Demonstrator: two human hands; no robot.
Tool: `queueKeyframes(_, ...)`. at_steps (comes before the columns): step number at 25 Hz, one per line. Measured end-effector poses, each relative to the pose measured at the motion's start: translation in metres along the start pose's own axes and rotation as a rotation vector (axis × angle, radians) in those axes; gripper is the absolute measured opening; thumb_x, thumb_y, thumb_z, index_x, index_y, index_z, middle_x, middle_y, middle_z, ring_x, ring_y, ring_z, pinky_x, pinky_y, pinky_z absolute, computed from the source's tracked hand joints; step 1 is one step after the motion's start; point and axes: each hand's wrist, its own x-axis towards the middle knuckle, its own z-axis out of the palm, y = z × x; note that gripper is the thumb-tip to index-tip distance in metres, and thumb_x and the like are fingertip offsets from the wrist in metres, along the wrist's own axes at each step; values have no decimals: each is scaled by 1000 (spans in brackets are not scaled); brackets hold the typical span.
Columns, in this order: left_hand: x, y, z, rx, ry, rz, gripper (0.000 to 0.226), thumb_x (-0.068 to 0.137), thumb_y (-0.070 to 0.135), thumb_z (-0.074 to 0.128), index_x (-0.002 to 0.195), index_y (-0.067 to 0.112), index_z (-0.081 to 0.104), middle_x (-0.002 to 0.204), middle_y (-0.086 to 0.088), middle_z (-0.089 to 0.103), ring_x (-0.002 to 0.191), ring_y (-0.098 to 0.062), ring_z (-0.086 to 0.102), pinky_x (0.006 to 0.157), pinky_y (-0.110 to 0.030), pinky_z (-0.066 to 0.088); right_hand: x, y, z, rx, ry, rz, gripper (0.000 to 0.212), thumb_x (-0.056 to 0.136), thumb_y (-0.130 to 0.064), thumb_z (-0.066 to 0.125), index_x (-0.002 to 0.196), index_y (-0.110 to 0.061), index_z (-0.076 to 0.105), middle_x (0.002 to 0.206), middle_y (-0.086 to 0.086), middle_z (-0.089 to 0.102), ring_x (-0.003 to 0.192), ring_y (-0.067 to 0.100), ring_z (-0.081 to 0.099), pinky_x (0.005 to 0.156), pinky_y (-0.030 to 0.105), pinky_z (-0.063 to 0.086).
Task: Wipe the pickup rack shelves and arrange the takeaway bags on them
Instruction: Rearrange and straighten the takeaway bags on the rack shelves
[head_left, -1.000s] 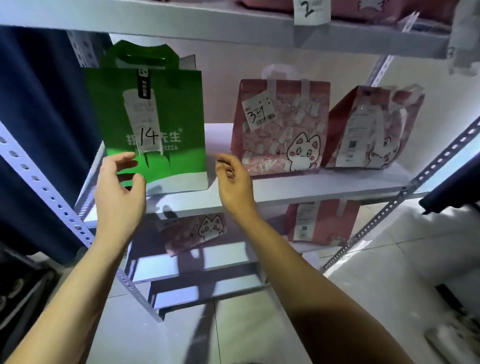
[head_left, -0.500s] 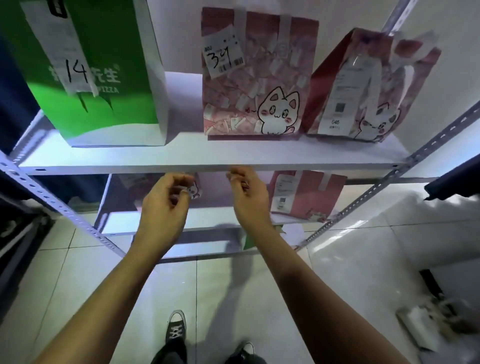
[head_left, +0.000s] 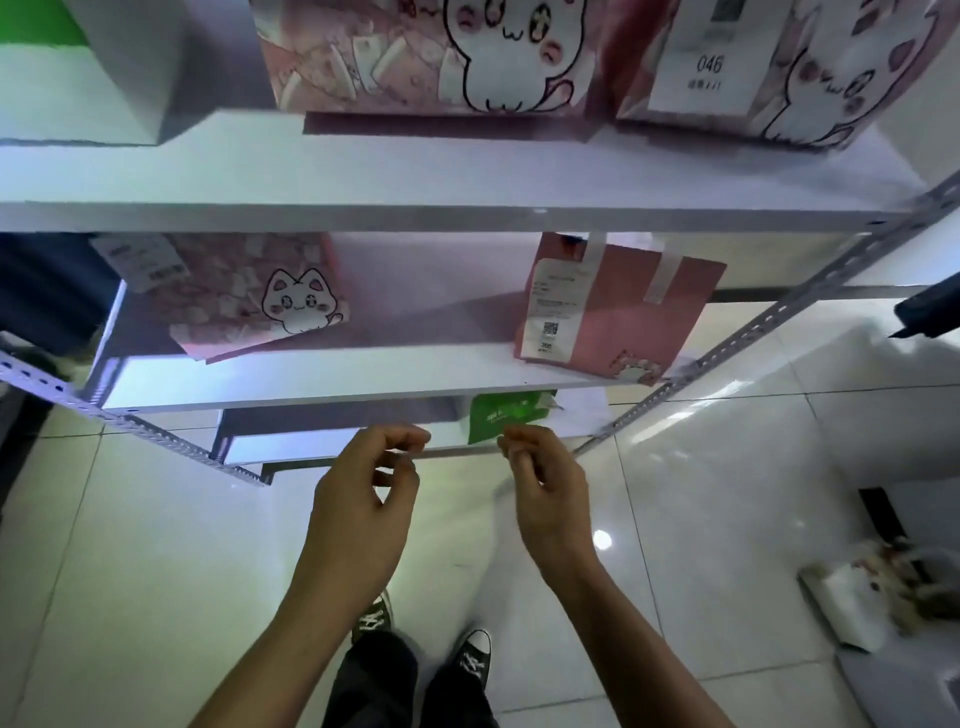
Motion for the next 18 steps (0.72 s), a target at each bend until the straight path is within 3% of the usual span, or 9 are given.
queueKeyframes(5,-4,-52,40,36,-56,-82,31,95,10,53,99,38,64,107,29,65,94,3,60,69,-14,42,22,59,-17,45,102,52,21,100,-10,56,107,-21,72,98,-7,76,96,10,70,88,32,57)
queueKeyframes(9,7,-76,71,16,-82,-90,32,95,8,53,97,38,65,106,27,67,94,1,62,73,-18,44,41,93,-34,73,165,41,21,100,-10,56,106,-23,72,97,-10,76,97,8,71,87,23,56)
queueKeyframes(15,50,-79,118,-8,-141,10,31,94,8,54,99,36,64,103,28,67,95,2,61,70,-6,43,92,112,-61,75,316,23,24,99,-6,55,108,-22,71,99,-9,76,98,6,71,91,26,57)
queueKeyframes(18,88,-73,144,-38,-136,92,32,94,3,53,99,33,65,100,22,69,95,-3,63,73,-12,48,124,109,-73,49,368,26,23,99,-8,55,113,-18,70,104,-3,75,101,9,70,97,32,55)
